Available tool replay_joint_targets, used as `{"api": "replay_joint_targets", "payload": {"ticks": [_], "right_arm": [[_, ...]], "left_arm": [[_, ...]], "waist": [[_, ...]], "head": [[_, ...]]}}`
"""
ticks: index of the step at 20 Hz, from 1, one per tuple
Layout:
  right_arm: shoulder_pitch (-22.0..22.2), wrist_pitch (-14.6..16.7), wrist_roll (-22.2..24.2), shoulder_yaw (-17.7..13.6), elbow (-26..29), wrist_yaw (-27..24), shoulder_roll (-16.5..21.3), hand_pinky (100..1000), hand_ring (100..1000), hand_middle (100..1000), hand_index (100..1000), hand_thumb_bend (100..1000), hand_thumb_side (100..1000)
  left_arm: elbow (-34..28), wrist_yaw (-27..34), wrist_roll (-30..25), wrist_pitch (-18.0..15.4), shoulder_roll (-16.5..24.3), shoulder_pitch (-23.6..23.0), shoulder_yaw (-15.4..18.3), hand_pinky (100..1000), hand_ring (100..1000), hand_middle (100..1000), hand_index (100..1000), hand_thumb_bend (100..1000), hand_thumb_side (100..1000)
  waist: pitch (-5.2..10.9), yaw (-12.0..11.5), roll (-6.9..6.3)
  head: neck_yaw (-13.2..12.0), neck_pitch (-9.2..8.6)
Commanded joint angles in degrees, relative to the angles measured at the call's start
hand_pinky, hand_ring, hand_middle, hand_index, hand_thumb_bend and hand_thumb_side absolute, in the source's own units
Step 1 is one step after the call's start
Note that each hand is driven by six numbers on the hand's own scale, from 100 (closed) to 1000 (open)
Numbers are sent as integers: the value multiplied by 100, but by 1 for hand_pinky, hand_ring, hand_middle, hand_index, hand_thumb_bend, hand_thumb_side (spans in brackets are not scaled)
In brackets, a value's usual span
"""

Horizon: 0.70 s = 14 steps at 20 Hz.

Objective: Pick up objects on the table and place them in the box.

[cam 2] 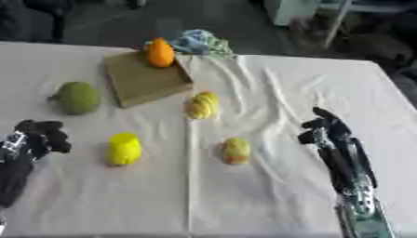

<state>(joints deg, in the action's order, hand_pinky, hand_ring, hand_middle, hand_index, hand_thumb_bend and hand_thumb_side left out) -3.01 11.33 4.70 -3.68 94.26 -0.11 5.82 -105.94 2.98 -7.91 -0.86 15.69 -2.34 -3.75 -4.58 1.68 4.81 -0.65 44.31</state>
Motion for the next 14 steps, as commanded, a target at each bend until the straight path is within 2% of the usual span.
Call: {"api": "replay_joint_targets", "payload": {"ticks": [1, 14], "right_arm": [[-41, 6, 3, -8, 142, -8, 57, 578, 556, 592, 854, 100, 585], [-38, 5, 14, -7, 138, -1, 60, 578, 557, 593, 855, 100, 585]], "left_arm": [[-111, -1, 17, -2, 76, 53, 23, 632, 580, 561, 747, 100, 973], [-113, -5, 26, -1, 74, 57, 29, 631, 579, 560, 746, 100, 972]], "waist": [[-8, 3, 33], [-3, -6, 38]], "head": [[-13, -19], [-20, -19]]}}
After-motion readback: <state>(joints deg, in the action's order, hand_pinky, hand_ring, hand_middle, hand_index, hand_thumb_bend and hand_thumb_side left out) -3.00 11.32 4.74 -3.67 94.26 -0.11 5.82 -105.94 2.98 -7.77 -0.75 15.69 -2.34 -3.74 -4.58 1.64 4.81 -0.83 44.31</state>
